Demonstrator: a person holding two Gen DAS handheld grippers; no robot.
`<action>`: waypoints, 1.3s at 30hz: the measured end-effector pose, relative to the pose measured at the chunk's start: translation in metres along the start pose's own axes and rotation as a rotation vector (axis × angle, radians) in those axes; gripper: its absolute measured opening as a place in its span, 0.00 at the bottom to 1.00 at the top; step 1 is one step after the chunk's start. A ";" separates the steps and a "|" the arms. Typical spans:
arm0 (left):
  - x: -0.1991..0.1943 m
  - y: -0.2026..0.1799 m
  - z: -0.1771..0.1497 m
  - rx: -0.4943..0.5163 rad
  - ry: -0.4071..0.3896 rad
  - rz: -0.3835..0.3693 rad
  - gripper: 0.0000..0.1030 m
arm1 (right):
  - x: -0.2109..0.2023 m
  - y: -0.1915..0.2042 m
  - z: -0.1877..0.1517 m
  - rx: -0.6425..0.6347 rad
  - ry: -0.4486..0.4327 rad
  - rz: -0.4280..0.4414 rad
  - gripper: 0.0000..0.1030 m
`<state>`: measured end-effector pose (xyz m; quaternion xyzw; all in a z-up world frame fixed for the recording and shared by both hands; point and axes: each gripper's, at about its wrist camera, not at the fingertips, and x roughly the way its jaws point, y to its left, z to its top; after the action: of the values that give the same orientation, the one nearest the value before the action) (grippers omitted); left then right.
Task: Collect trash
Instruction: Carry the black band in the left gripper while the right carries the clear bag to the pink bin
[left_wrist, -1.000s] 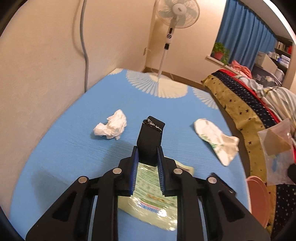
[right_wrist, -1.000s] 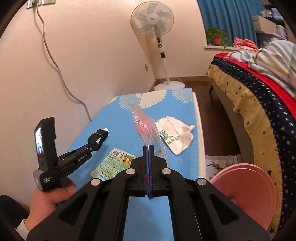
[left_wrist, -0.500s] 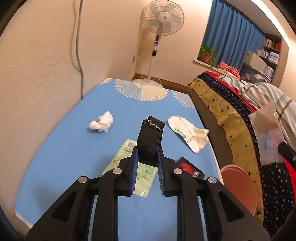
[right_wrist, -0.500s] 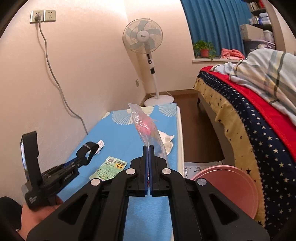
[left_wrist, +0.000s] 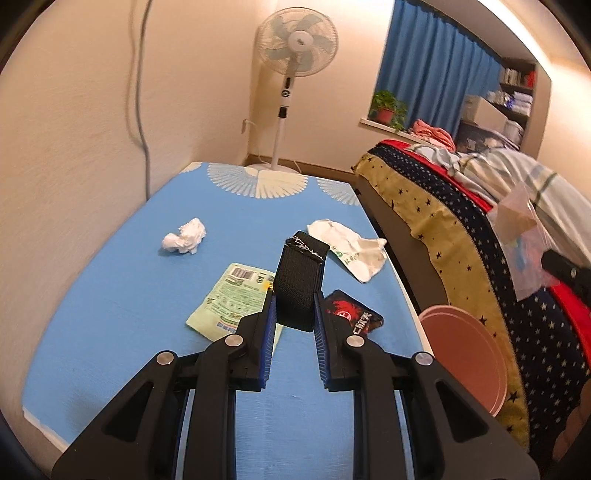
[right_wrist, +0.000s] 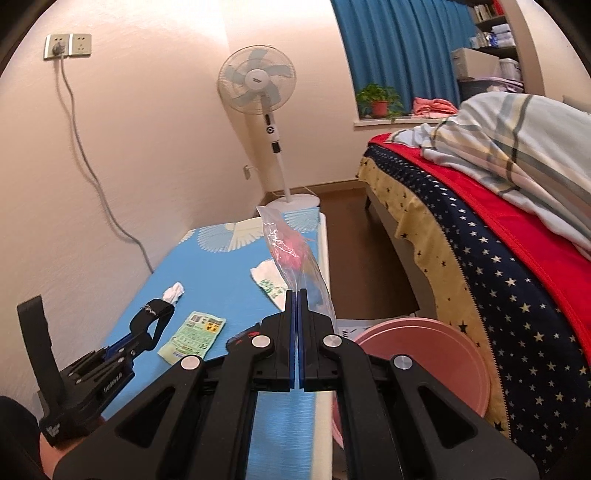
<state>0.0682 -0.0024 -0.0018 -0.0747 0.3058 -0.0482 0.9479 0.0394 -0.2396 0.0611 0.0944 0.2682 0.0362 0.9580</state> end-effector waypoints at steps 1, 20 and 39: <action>0.001 -0.002 -0.002 0.006 0.001 -0.003 0.19 | 0.001 -0.002 -0.001 0.005 0.001 -0.009 0.01; 0.022 -0.047 -0.016 0.052 0.020 -0.101 0.19 | 0.005 -0.041 -0.007 0.080 -0.002 -0.139 0.01; 0.047 -0.117 -0.034 0.143 0.049 -0.240 0.19 | 0.009 -0.082 -0.017 0.133 0.006 -0.277 0.01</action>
<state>0.0810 -0.1282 -0.0356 -0.0419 0.3137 -0.1848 0.9304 0.0395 -0.3157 0.0261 0.1197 0.2835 -0.1140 0.9446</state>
